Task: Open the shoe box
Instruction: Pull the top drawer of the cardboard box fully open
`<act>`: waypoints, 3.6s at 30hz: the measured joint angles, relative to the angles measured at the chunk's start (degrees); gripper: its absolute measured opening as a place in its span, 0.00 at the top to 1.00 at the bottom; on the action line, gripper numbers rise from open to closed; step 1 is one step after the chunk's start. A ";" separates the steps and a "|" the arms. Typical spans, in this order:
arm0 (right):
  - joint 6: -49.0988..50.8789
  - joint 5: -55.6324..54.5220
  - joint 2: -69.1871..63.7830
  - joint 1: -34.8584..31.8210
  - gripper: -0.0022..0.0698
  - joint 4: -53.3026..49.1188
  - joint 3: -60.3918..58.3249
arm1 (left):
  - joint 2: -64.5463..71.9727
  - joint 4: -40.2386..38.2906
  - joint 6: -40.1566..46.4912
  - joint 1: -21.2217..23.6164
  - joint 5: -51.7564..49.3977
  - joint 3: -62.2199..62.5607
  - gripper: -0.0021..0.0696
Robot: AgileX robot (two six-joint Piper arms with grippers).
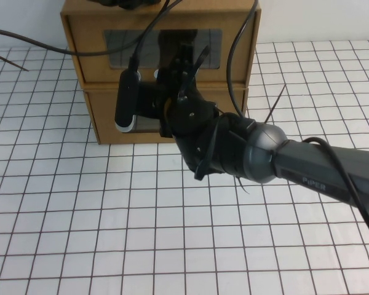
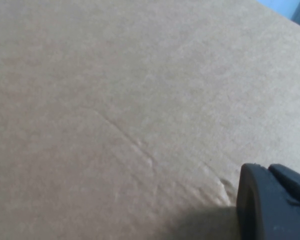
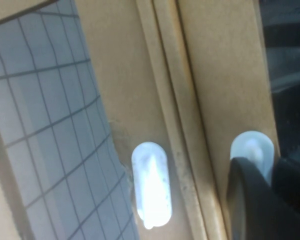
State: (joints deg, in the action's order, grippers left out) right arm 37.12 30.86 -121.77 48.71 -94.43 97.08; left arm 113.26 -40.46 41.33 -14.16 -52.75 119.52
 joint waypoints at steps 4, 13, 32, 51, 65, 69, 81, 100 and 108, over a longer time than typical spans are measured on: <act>-1.94 1.68 0.00 0.70 0.88 1.31 0.00 | 0.00 -0.22 -0.33 0.00 -0.23 0.00 0.98; -7.38 4.21 1.42 2.46 0.92 10.12 -0.13 | 0.00 -0.35 -0.74 0.00 -0.34 0.00 0.98; -12.69 7.57 3.73 4.26 0.94 18.45 -0.34 | 0.00 -0.72 -0.88 0.39 -0.60 0.00 0.98; -11.86 6.83 2.06 4.26 0.58 17.51 -0.34 | 0.00 -0.76 -0.99 0.48 -1.01 0.00 0.98; -2.92 4.23 0.87 2.97 0.59 3.86 -0.42 | 0.00 -0.85 -0.99 0.48 -1.20 0.00 0.98; -2.42 2.45 0.87 1.64 0.59 3.35 -0.42 | 0.00 -0.85 -0.99 0.48 -1.29 0.00 0.98; -2.32 2.92 -0.53 1.42 0.64 1.10 -0.12 | 0.00 -0.85 -0.99 0.48 -1.29 0.00 0.98; -2.32 3.55 -0.77 1.42 0.95 0.85 -0.09 | 0.00 -0.85 -1.10 0.48 -1.46 0.00 0.98; -5.50 4.24 0.75 2.47 0.95 6.17 -0.09 | 0.00 -0.99 -1.18 0.48 -1.82 0.00 0.98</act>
State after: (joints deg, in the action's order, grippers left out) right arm 31.62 35.10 -121.02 51.18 -88.26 97.00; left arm 113.26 -41.44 40.15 -13.68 -54.57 119.52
